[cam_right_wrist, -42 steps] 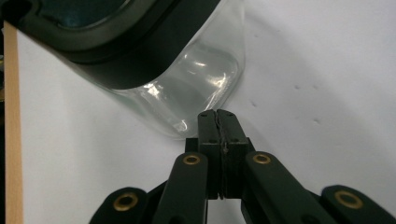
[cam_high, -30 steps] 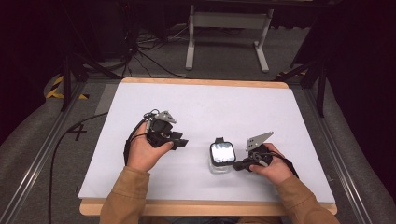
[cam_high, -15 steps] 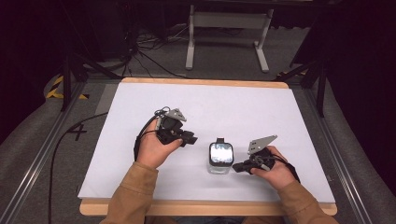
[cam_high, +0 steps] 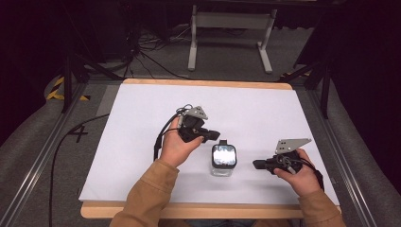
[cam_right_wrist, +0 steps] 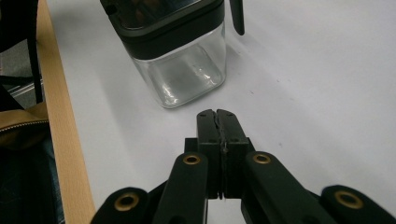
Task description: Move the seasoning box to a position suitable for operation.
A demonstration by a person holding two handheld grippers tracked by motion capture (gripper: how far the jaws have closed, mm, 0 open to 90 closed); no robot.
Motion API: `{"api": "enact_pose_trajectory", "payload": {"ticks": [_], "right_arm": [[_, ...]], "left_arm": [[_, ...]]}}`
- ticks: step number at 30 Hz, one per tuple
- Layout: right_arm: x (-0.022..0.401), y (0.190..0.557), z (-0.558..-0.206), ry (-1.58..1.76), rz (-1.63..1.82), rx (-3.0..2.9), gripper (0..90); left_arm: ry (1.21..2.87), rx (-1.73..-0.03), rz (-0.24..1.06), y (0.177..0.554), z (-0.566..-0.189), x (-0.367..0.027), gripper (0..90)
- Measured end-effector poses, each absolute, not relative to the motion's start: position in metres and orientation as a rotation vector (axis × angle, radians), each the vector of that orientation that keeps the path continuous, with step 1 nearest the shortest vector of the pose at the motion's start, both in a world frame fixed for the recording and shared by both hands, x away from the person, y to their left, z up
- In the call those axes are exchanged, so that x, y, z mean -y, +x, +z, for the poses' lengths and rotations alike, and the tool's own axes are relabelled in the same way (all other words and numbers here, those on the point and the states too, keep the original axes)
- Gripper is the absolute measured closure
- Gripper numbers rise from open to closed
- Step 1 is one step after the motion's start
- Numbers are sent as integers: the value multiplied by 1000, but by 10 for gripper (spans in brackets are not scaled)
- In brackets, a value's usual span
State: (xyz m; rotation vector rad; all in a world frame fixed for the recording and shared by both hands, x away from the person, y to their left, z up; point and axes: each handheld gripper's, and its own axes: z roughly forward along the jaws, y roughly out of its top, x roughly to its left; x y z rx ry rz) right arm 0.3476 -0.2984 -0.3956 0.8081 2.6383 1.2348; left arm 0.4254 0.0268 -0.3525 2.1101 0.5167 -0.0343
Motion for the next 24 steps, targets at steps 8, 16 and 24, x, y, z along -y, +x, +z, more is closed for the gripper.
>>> {"api": "enact_pose_trajectory", "payload": {"ticks": [8,16,24], "right_arm": [[304,343,-397,835,1230,-2625,900],[307,340,-399,852,1228,-2618,900],[306,340,-399,849,1232,-2621,898]], "left_arm": [[2125,-521,-35,434,-365,-9,896],[2127,-530,-47,437,-371,-2,896],[2130,-540,-45,437,-371,-2,898]]}}
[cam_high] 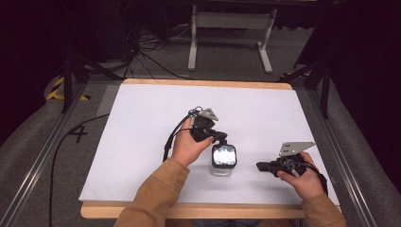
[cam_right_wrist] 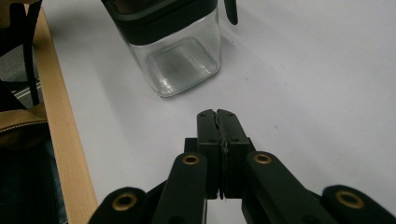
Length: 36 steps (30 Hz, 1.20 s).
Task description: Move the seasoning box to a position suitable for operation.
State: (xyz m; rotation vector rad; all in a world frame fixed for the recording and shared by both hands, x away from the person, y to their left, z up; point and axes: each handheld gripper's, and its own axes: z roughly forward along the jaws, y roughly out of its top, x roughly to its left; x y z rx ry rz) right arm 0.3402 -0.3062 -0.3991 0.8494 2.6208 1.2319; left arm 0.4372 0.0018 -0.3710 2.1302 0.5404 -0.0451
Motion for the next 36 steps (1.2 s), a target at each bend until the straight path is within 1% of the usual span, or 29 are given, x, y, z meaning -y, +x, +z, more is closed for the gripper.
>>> {"api": "enact_pose_trajectory", "payload": {"ticks": [10,19,26,36], "right_arm": [[296,337,-398,817,1243,-2626,900],[265,327,-387,695,1296,-2618,900],[248,324,-386,698,1321,-2602,900],[244,326,-386,723,1369,-2563,900]], "left_arm": [[2117,-568,-71,438,-372,-2,898],[2110,-584,-72,439,-373,-2,896],[2109,-587,-78,439,-373,-2,896],[2101,-593,-79,438,-374,-3,896]]}}
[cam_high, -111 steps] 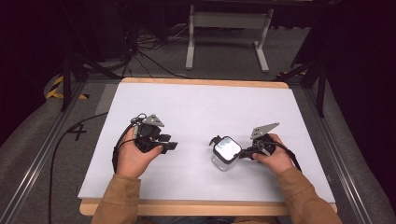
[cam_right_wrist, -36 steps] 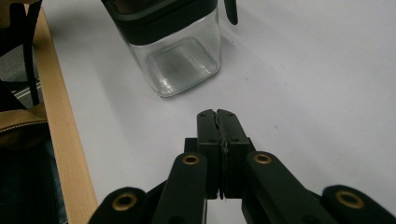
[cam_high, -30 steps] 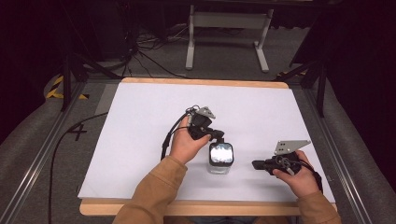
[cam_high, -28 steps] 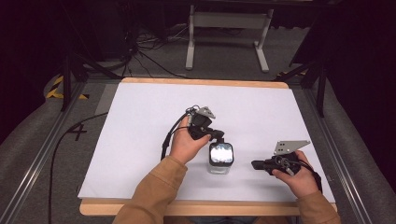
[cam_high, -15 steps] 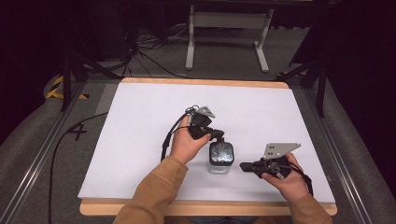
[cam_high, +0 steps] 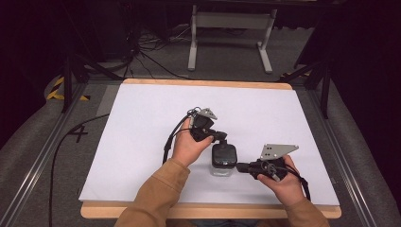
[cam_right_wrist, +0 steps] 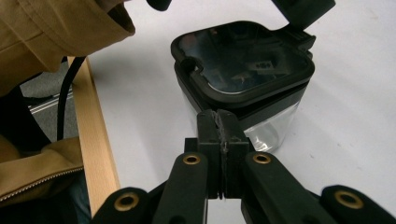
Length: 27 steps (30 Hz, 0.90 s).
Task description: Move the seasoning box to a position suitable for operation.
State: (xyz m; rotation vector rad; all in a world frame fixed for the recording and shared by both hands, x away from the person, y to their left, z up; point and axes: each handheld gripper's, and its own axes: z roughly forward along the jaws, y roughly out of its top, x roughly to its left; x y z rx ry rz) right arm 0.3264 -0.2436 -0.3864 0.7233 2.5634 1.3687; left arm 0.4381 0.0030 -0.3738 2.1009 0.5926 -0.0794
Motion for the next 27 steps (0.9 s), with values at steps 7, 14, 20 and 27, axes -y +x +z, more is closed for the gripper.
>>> {"api": "enact_pose_trajectory", "payload": {"ticks": [7,14,20,27], "right_arm": [[243,327,-386,718,1371,-2560,900],[244,329,-381,708,1393,-2533,900],[242,333,-374,687,1424,-2497,900],[239,340,-367,691,1486,-2443,900]], "left_arm": [[2081,-559,-64,428,-359,-8,851],[2115,-461,-3,400,-328,-22,876],[2151,-413,-16,379,-314,-34,895],[2294,-386,-35,364,-318,-29,897]]}}
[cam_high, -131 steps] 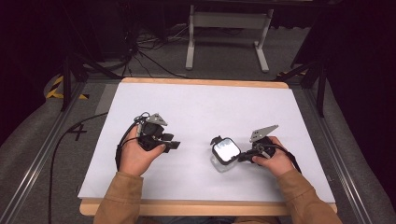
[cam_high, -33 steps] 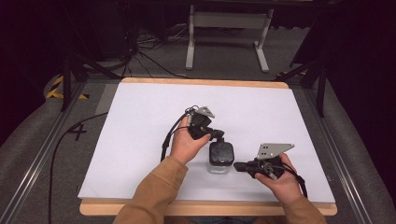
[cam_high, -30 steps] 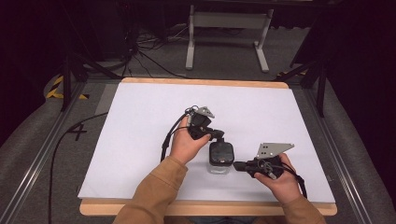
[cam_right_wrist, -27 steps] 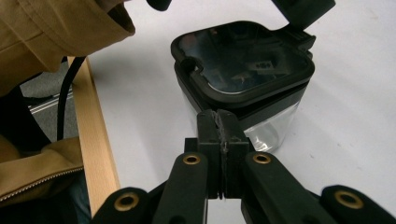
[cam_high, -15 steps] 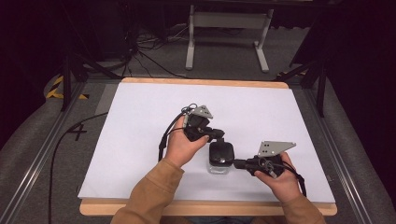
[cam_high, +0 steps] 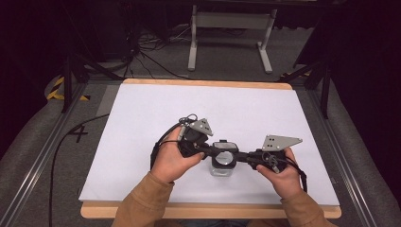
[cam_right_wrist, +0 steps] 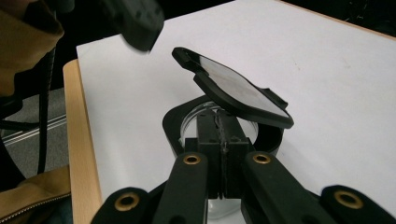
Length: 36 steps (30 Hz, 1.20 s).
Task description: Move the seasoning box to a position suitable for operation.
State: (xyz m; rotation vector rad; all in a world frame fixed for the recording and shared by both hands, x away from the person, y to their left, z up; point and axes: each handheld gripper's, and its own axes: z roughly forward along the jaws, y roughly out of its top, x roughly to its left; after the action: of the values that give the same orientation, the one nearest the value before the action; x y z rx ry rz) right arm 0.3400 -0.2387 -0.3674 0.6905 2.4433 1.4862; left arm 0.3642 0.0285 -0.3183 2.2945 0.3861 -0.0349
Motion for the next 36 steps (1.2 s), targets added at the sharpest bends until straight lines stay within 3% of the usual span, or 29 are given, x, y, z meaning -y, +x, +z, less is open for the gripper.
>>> {"api": "enact_pose_trajectory", "payload": {"ticks": [14,36], "right_arm": [[240,342,-360,679,1510,-2396,900],[229,334,-382,687,1408,-2506,900]], "left_arm": [[2321,-422,-40,365,-337,-13,886],[2112,-485,67,381,-328,-22,869]]}}
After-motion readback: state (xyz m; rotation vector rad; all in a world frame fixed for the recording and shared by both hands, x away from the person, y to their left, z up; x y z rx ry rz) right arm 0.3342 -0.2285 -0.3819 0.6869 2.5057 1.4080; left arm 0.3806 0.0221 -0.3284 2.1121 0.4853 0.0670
